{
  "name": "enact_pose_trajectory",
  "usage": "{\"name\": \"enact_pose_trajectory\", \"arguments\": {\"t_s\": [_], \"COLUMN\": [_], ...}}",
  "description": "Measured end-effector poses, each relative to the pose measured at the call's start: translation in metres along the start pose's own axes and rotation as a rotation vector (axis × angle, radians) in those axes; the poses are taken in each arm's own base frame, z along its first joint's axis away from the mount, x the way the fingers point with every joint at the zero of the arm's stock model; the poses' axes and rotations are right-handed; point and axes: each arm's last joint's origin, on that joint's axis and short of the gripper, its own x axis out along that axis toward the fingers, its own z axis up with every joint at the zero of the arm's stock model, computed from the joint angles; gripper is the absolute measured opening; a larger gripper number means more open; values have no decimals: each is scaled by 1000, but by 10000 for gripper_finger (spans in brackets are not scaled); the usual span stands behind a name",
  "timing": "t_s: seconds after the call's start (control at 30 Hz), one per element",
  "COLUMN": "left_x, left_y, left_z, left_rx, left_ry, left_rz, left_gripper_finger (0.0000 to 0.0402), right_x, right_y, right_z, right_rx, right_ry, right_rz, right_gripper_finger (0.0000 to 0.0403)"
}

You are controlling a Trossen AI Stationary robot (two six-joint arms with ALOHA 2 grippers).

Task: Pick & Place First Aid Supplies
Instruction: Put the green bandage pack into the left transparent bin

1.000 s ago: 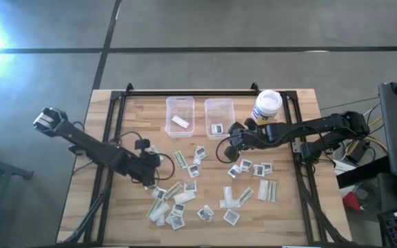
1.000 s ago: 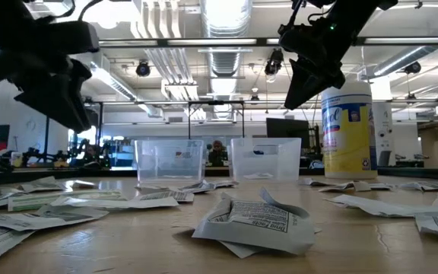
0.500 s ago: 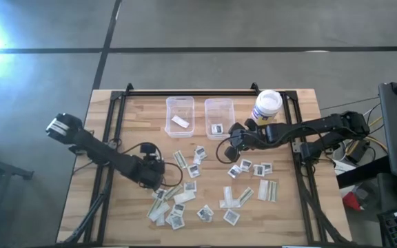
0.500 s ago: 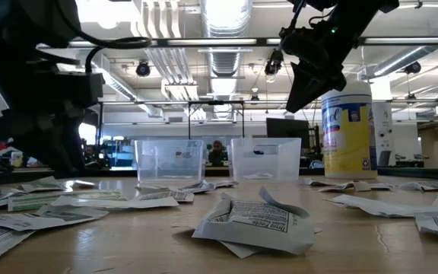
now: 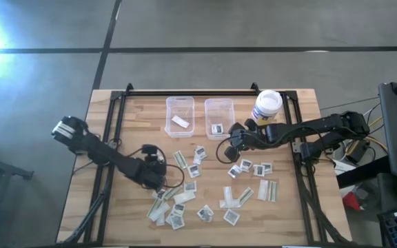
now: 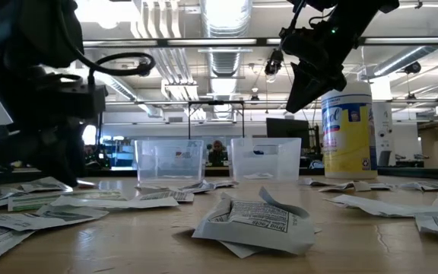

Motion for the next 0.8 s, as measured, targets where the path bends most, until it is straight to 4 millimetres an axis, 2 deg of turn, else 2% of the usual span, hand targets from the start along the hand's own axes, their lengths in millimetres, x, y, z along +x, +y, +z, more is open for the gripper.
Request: {"name": "enact_pose_trajectory", "arguments": {"t_s": [0.57, 0.8], "left_x": [7, 9], "left_y": [-1, 1], "left_z": [-6, -8], "left_rx": [6, 9], "left_ry": [6, 9], "left_rz": [53, 86], "left_gripper_finger": [105, 84], "right_x": [0, 0], "right_y": [0, 0], "right_z": [0, 0], "right_rx": [1, 1], "right_ry": [-2, -2], "right_rz": [2, 2], "right_gripper_finger": [61, 61]}}
